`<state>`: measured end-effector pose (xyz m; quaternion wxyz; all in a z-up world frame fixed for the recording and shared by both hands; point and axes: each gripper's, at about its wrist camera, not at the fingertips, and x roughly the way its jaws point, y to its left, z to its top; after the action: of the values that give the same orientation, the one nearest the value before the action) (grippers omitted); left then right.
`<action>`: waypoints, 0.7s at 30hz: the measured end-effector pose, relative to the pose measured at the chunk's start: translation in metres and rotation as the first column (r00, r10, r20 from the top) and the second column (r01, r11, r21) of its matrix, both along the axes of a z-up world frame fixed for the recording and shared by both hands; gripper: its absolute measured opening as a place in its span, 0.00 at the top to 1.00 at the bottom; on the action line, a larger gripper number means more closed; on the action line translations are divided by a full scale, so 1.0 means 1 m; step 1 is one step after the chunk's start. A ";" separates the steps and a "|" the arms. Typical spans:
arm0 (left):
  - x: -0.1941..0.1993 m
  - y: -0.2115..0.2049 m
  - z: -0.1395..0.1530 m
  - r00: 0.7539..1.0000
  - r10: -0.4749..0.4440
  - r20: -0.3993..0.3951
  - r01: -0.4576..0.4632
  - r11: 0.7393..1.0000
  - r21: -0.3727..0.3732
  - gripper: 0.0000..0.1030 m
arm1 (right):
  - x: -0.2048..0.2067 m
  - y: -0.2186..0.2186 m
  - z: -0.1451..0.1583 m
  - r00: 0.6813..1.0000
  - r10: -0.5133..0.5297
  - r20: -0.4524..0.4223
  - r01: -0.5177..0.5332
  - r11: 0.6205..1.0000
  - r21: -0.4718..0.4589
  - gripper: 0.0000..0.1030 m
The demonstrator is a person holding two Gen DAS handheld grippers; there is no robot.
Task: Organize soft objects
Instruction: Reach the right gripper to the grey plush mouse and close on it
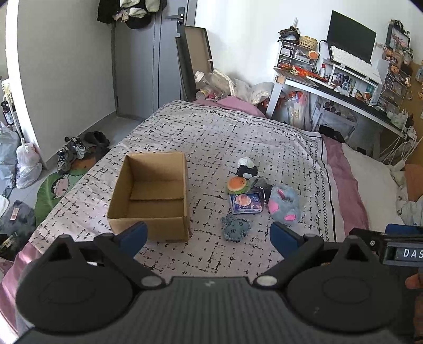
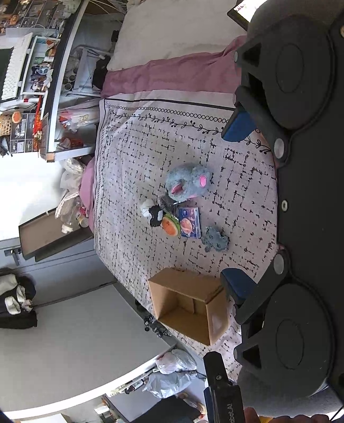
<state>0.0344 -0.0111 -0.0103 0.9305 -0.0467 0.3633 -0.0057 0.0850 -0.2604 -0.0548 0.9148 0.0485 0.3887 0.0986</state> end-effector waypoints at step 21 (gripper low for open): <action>0.089 -0.035 -0.026 0.995 -0.079 -0.054 0.077 0.996 -0.040 0.07 | 0.085 -0.034 -0.036 0.989 -0.101 -0.104 0.109 0.992 0.070 0.00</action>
<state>0.1234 -0.0464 -0.0364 0.9180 -0.0502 0.3904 -0.0478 0.1701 -0.2943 -0.0912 0.8957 0.1082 0.4268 0.0623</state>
